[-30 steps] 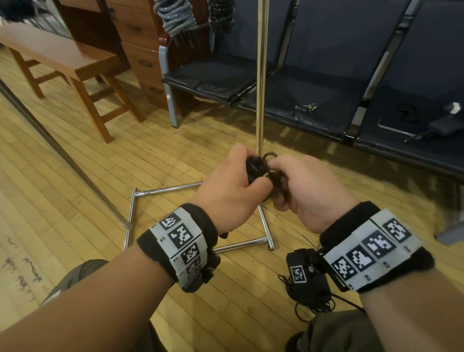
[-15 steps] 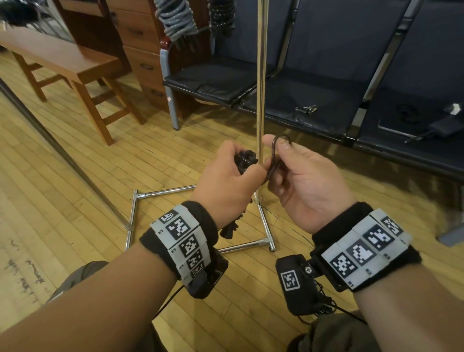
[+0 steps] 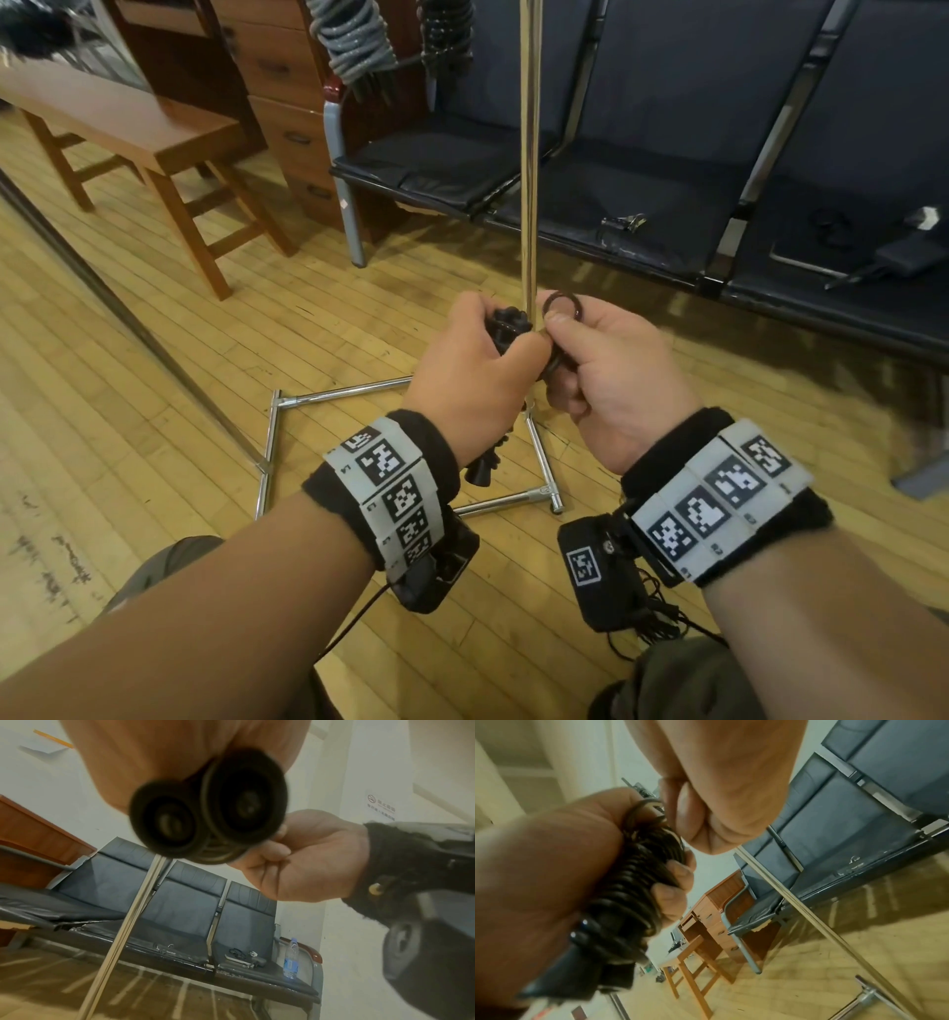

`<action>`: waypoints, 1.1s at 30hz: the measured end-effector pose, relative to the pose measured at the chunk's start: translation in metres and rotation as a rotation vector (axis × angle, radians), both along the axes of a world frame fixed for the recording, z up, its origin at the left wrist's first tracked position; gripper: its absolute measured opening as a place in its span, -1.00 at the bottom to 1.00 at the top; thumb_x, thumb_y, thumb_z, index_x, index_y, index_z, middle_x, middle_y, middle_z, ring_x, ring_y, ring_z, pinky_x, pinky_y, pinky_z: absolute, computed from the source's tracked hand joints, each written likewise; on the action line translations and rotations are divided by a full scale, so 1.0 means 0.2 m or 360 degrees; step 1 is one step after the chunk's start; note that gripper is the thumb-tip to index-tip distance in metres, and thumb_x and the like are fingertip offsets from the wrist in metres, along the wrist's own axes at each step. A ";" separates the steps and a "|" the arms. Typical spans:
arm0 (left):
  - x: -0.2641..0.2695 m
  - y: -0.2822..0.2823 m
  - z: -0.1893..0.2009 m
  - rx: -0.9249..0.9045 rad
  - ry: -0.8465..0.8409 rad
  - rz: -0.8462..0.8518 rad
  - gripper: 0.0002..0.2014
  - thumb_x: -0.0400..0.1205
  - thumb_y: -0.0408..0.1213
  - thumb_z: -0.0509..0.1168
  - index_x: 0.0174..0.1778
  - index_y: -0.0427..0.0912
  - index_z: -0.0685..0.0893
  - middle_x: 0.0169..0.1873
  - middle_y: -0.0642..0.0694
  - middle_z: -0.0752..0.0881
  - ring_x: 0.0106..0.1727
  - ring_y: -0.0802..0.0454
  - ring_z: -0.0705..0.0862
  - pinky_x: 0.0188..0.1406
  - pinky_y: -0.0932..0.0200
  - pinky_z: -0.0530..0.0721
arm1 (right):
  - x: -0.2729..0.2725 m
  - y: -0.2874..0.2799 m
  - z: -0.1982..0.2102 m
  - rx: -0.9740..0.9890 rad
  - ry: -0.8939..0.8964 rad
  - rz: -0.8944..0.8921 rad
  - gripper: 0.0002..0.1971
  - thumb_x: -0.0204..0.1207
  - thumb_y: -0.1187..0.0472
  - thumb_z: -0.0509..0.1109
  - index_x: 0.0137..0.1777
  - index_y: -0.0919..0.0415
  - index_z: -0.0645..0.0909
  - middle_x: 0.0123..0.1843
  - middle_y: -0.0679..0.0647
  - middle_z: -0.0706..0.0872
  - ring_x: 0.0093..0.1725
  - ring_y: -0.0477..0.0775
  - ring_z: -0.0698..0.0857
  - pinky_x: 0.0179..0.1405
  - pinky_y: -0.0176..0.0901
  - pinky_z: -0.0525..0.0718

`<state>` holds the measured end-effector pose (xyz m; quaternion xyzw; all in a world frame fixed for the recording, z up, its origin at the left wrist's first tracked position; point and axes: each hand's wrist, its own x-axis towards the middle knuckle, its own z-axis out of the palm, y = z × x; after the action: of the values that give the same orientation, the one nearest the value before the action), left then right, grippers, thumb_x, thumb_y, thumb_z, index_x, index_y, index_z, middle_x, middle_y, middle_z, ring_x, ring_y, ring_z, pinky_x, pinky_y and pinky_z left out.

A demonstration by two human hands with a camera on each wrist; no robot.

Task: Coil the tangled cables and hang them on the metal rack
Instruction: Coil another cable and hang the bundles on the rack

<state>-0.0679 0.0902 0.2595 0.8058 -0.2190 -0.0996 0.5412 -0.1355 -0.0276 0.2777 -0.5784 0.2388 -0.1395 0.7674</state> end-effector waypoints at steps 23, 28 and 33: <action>0.08 0.07 -0.06 -0.0072 -0.0035 -0.0042 -0.80 0.61 0.06 0.35 0.08 0.27 0.49 -0.23 -0.03 0.78 -0.43 0.18 0.71 -0.53 0.24 0.71 | 0.04 -0.01 0.00 -0.1225 0.0055 0.0299 -0.67 0.82 0.18 0.24 0.34 -0.14 0.79 -0.04 -0.22 0.84 -0.08 -0.19 0.75 -0.07 -0.25 0.69; 0.10 0.10 -0.05 0.0055 -0.0114 -0.0154 -0.79 0.68 -0.02 0.37 0.11 0.24 0.46 -0.25 -0.04 0.77 -0.48 0.19 0.69 -0.57 0.29 0.65 | 0.04 0.00 0.02 -0.1653 0.0126 0.0379 -0.64 0.82 0.20 0.19 0.39 -0.13 0.74 0.05 -0.14 0.83 0.06 -0.19 0.72 -0.02 -0.50 0.53; 0.15 0.14 -0.04 0.0095 -0.0080 -0.0266 -0.81 0.67 -0.01 0.36 0.06 0.28 0.45 -0.26 -0.04 0.75 -0.48 0.19 0.68 -0.52 0.24 0.69 | 0.06 0.02 0.01 -0.1788 0.0164 0.0521 -0.68 0.83 0.18 0.15 0.25 -0.01 0.77 -0.06 -0.06 0.80 -0.02 -0.08 0.73 0.04 -0.04 0.76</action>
<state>-0.0380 0.1176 0.2507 0.8027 -0.2961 -0.1306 0.5009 -0.1232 -0.0242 0.2793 -0.9318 0.0729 -0.0962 0.3423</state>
